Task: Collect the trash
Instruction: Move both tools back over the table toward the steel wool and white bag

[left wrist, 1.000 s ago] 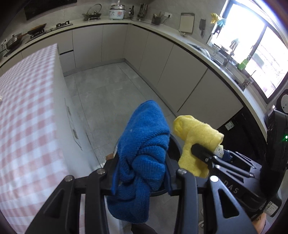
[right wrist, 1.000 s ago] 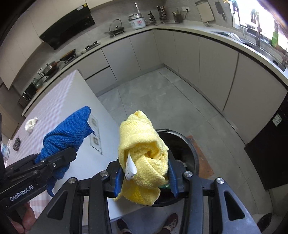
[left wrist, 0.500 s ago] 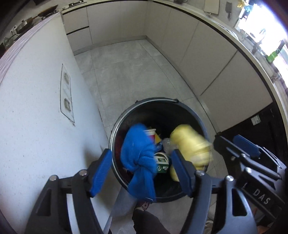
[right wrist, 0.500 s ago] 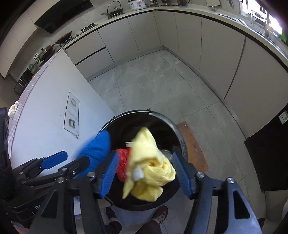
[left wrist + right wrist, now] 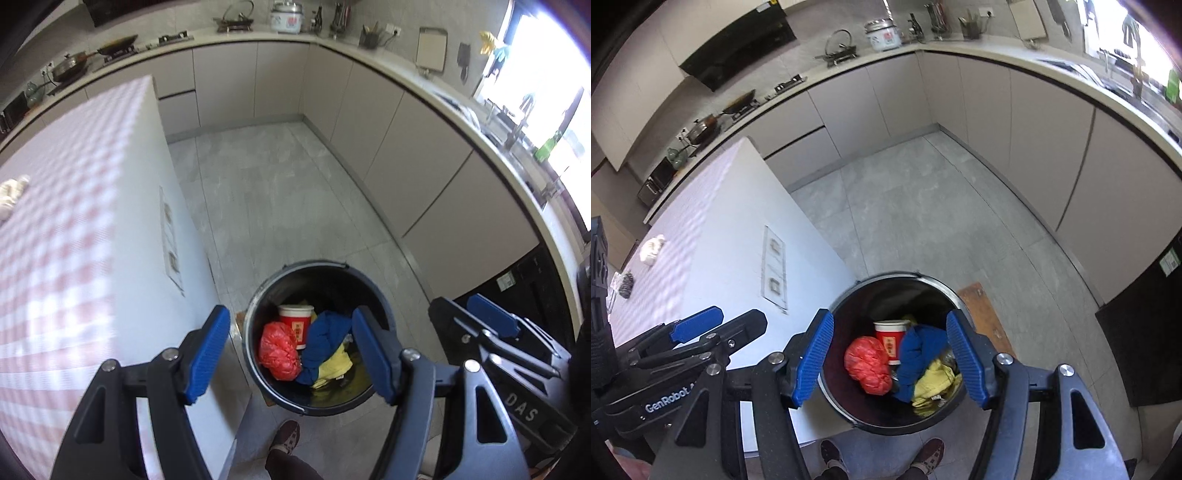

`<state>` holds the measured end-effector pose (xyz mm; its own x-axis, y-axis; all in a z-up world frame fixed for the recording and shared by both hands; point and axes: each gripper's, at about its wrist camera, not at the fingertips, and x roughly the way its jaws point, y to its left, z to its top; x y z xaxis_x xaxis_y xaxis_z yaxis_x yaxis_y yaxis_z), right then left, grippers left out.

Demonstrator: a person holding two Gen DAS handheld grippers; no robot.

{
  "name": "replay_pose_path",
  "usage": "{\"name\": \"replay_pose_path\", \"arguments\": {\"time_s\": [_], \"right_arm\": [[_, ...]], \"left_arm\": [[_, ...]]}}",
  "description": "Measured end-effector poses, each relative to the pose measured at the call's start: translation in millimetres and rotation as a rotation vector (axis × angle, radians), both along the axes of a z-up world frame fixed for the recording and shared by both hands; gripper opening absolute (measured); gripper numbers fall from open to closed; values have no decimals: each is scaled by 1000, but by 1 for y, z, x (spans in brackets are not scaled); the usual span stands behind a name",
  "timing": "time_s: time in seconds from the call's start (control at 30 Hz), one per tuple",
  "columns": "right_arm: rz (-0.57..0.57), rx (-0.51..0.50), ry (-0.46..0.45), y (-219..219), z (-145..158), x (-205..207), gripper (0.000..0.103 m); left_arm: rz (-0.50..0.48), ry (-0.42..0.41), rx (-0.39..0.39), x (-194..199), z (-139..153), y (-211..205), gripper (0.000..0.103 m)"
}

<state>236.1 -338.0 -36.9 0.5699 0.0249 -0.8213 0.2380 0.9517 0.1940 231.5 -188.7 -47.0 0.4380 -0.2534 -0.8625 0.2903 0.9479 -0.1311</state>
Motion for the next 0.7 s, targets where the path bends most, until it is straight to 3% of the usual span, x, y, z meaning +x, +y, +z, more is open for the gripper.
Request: {"name": "replay_pose_path", "arguments": {"time_s": [0.33, 0.7], "right_arm": [[178, 25, -69, 83, 46, 19, 72], [379, 4, -125, 248, 63, 71, 77]], "left_arm": [[155, -71, -8, -6, 30, 74, 70], [370, -140, 46, 0, 44, 236, 70]]}}
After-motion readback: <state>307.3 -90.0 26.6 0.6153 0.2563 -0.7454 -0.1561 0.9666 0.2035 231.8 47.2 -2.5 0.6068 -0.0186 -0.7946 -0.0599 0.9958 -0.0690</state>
